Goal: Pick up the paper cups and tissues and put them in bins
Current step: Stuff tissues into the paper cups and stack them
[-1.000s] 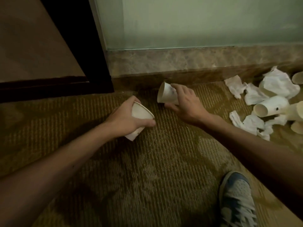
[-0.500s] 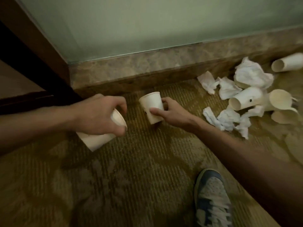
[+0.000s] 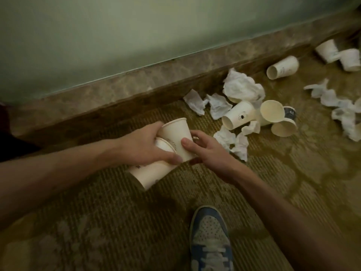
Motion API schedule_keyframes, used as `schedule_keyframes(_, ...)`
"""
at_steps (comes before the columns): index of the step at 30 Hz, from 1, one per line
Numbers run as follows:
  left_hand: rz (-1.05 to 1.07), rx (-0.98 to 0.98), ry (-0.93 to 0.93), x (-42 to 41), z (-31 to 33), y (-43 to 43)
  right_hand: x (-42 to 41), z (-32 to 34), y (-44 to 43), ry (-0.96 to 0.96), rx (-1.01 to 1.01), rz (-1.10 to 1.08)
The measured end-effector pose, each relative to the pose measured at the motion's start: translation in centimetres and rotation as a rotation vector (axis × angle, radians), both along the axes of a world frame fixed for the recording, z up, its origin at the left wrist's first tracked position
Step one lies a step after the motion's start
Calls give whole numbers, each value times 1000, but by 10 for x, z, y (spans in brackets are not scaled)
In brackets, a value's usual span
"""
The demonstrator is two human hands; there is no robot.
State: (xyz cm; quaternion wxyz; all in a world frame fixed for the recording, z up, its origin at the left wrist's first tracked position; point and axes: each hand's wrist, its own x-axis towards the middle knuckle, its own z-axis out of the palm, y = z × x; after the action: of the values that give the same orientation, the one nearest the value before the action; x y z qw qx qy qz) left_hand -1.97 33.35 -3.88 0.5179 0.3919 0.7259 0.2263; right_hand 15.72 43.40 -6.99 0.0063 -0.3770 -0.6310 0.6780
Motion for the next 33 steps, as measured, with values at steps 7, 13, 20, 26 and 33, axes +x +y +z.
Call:
schedule_keyframes(7,36,44,-88,21,-7,27,24,-7,19,-33,4,-36)
schedule_keyframes(13,28,41,-66,31,-7,44,41,-14,80,-284,507,-240)
schedule_keyframes(20,11,35,-31,35,-16,58,49,-29,117,-523,814,-159)
schedule_keyframes(26,35,2,-63,29,-17,58,45,-38,125,-602,856,-194)
schedule_keyframes(33,97,22,-28,13,-9,53,49,-24,104,-457,813,-311)
